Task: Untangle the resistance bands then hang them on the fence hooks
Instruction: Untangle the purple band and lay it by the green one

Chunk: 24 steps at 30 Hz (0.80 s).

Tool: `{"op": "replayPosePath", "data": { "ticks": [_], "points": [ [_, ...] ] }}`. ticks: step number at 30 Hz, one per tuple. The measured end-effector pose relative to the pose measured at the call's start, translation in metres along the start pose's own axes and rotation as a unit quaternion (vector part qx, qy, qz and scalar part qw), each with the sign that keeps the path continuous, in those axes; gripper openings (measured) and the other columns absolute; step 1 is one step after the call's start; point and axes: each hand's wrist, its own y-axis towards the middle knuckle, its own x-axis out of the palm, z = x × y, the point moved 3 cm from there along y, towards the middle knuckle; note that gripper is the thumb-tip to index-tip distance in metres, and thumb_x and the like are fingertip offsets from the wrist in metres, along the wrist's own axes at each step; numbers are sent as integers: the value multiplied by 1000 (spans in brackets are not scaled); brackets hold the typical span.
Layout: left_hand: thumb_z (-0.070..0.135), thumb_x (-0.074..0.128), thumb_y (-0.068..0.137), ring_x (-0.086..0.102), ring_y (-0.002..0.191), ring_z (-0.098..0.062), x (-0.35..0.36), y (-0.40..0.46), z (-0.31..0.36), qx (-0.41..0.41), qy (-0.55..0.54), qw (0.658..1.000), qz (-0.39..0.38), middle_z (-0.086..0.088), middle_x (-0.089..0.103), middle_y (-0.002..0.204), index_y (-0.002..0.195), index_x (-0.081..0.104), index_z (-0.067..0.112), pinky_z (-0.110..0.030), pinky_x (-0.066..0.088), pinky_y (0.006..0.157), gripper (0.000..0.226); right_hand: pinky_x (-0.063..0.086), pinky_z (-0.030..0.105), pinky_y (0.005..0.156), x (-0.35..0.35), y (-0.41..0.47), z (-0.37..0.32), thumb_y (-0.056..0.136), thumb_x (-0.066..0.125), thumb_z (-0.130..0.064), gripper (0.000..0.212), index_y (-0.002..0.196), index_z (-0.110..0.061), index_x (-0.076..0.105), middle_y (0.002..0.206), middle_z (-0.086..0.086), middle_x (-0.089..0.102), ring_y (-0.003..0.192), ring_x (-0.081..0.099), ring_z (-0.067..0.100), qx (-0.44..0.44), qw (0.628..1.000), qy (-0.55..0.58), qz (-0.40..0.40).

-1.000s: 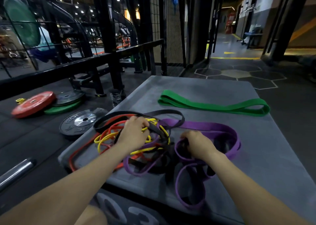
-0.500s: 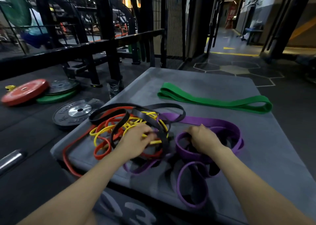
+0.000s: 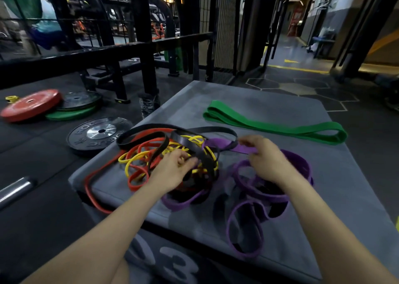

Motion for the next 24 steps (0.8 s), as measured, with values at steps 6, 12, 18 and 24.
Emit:
{"op": "replayPosePath", "data": {
  "ticks": [6, 12, 18, 24],
  "points": [
    [12, 81, 69, 53, 78, -14, 3, -10, -8, -41, -153, 981, -114, 6, 47, 79, 100, 56, 16, -20, 43, 63, 40, 45, 32, 84, 67, 1, -35, 85, 63, -26, 28, 109, -13, 61, 111, 12, 60, 105, 56, 30, -71, 980, -111, -152],
    [38, 61, 86, 56, 70, -17, -20, -12, -14, -5, -132, 991, -1, 2, 59, 73, 81, 59, 20, -31, 46, 68, 18, 30, 18, 62, 41, 14, -23, 89, 60, -16, 14, 91, -8, 71, 78, 3, 60, 79, 55, 16, 28, 999, 31, 20],
    [16, 40, 97, 59, 66, -23, -27, -18, -20, -74, -104, 992, 13, -1, 59, 63, 72, 53, 13, -40, 48, 71, 28, 50, 40, 68, 37, 18, -5, 86, 61, -25, 26, 61, -19, 65, 64, 8, 65, 65, 60, 26, 151, 960, 203, 120],
    [49, 27, 95, 67, 74, -11, -20, -40, 9, -122, -357, 911, -165, 0, 71, 79, 88, 65, 15, -24, 50, 74, 52, 54, 31, 58, 42, 17, -20, 89, 60, -14, 27, 63, -6, 63, 52, 3, 58, 46, 54, 12, 162, 894, 396, 134]
  ]
}}
